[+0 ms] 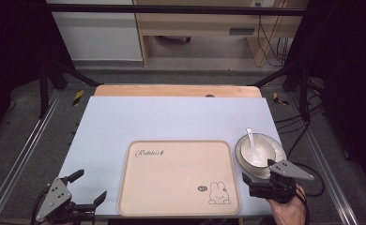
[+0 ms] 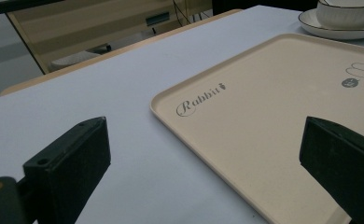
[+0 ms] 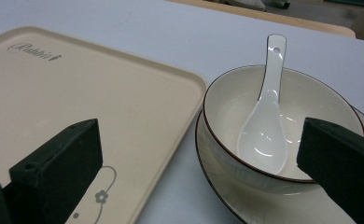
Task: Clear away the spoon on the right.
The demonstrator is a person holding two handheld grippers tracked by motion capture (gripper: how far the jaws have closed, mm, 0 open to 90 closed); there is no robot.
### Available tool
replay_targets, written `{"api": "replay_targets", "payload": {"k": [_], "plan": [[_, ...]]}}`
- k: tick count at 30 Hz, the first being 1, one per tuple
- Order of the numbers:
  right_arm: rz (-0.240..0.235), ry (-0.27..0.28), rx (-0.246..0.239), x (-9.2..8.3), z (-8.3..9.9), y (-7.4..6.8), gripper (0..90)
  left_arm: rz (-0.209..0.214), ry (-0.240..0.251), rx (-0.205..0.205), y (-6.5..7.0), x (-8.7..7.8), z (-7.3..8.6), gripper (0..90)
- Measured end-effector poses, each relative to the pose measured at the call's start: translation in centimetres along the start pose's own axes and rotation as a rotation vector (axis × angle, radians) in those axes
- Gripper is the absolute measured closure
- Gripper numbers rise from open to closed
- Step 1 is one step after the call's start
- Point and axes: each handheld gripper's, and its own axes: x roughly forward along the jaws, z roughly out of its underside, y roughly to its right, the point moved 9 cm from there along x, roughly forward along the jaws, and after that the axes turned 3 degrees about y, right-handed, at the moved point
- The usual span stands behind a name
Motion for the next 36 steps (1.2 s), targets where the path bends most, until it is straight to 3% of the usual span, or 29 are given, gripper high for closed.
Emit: {"api": "replay_targets", "payload": {"k": [23, 36], "plan": [[-0.005, -0.004, 0.031, 1.6, -1.2, 1.9, 1.0, -0.005, -0.001, 0.001, -0.1, 0.0, 0.0, 1.5], [0.000, -0.033, 0.020, 2.7, -1.4, 2.7, 1.0, -0.004, -0.003, 0.000, -0.1, 0.0, 0.1, 1.5]]}}
